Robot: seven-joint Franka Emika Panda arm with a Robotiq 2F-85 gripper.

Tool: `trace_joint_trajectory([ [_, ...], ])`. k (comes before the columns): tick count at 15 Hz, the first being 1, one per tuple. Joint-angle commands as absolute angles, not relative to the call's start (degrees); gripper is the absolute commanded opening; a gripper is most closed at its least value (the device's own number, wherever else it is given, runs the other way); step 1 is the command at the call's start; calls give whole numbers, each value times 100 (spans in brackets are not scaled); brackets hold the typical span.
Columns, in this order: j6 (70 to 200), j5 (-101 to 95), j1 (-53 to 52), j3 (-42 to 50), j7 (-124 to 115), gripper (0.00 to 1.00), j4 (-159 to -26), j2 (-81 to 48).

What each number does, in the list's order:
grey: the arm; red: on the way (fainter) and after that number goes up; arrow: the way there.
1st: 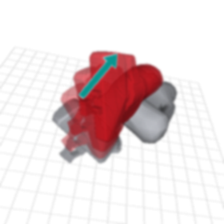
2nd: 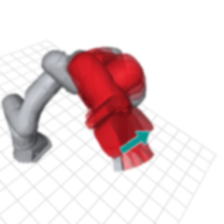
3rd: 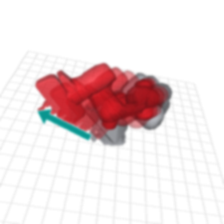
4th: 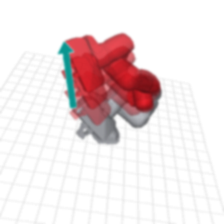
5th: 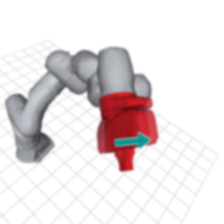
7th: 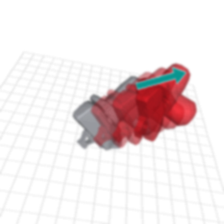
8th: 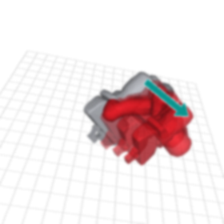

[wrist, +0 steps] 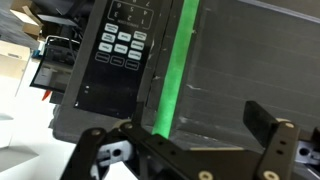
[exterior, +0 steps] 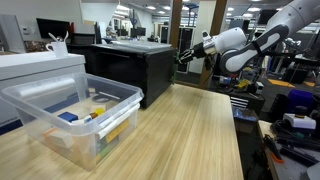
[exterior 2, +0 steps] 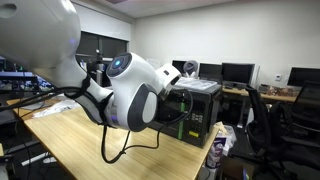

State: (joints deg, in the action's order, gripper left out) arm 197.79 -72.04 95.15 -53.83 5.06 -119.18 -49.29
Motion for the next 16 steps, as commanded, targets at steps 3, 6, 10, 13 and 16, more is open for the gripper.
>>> trace_joint_trajectory([
  [3, 19807, -7071, 9496, -5367, 618, 100, -11957, -4902],
  [6, 19807, -7071, 9496, -5367, 618, 100, -11957, -4902],
  [10, 19807, -7071, 9496, -5367, 618, 100, -11957, -4902],
  [13, 19807, -7046, 9496, -5361, 620, 100, -11949, -4912],
  [16, 19806, -6998, 9510, -5367, 616, 72, -11916, -4940],
])
